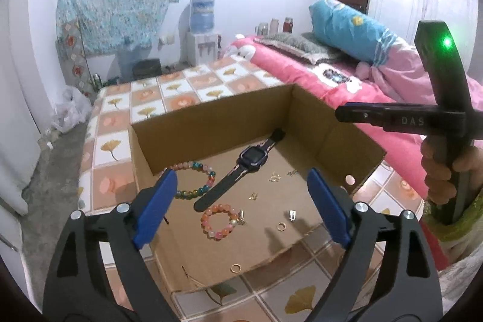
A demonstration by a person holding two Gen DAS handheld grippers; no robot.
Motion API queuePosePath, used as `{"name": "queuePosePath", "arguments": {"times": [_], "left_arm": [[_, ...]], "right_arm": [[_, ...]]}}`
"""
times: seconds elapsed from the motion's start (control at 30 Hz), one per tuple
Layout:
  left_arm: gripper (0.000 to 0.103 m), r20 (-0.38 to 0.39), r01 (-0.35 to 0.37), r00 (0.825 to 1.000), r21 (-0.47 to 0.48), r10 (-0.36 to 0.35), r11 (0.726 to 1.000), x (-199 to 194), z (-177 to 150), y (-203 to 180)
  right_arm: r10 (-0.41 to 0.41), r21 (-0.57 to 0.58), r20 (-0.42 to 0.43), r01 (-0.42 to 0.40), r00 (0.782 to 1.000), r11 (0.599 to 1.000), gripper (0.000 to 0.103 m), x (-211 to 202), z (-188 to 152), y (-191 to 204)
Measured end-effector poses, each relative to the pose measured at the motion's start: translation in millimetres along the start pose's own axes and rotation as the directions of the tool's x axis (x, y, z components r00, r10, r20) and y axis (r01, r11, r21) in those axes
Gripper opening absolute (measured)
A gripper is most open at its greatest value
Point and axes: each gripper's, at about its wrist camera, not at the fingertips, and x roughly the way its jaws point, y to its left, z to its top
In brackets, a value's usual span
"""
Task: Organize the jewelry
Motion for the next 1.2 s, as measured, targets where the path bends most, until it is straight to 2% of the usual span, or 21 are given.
{"name": "queuePosePath", "arguments": {"times": [0.13, 0.2, 0.33, 0.53, 0.7, 0.87, 0.93, 1.07, 1.2], "left_arm": [[0.089, 0.038, -0.029, 0.999, 0.051, 0.027, 0.998, -16, -1, -15], [0.091, 0.051, -0.026, 0.998, 0.054, 0.023, 0.998, -23, -1, -20], [0.093, 0.072, -0.022, 0.997, 0.018, 0.021, 1.000, -36, -4, -28], [0.095, 0.094, -0.103, 0.990, -0.054, 0.108, 0.993, -54, -12, -34], [0.095, 0.081, -0.233, 0.967, -0.086, 0.240, 0.969, -64, -18, -38], [0.095, 0.055, -0.358, 0.931, -0.050, 0.361, 0.932, -68, -21, -46], [0.095, 0.034, -0.339, 0.940, -0.045, 0.341, 0.940, -69, -22, -46], [0.095, 0.018, -0.274, 0.960, -0.130, 0.279, 0.953, -72, -27, -39], [0.095, -0.022, -0.261, 0.965, -0.199, 0.262, 0.945, -64, -33, -32]], "right_arm": [[0.002, 0.000, 0.053, -0.002, 0.999, 1.000, 0.042, -25, -10, 5], [0.001, -0.001, 0.069, -0.001, 0.998, 1.000, 0.051, -35, -16, 6], [0.000, -0.001, 0.076, 0.000, 0.997, 1.000, 0.059, -46, -26, 7], [-0.002, -0.008, 0.086, 0.003, 0.996, 1.000, 0.068, -63, -40, 10], [-0.007, -0.021, 0.087, 0.009, 0.996, 1.000, 0.071, -73, -51, 15], [-0.024, -0.024, 0.075, 0.026, 0.997, 0.999, 0.077, -78, -62, 20], [-0.050, -0.027, 0.053, 0.051, 0.997, 0.998, 0.080, -76, -66, 21], [-0.083, -0.027, 0.000, 0.083, 0.997, 0.996, 0.082, -68, -75, 22], [-0.105, -0.011, -0.057, 0.104, 0.993, 0.994, 0.085, -55, -83, 21]]}}
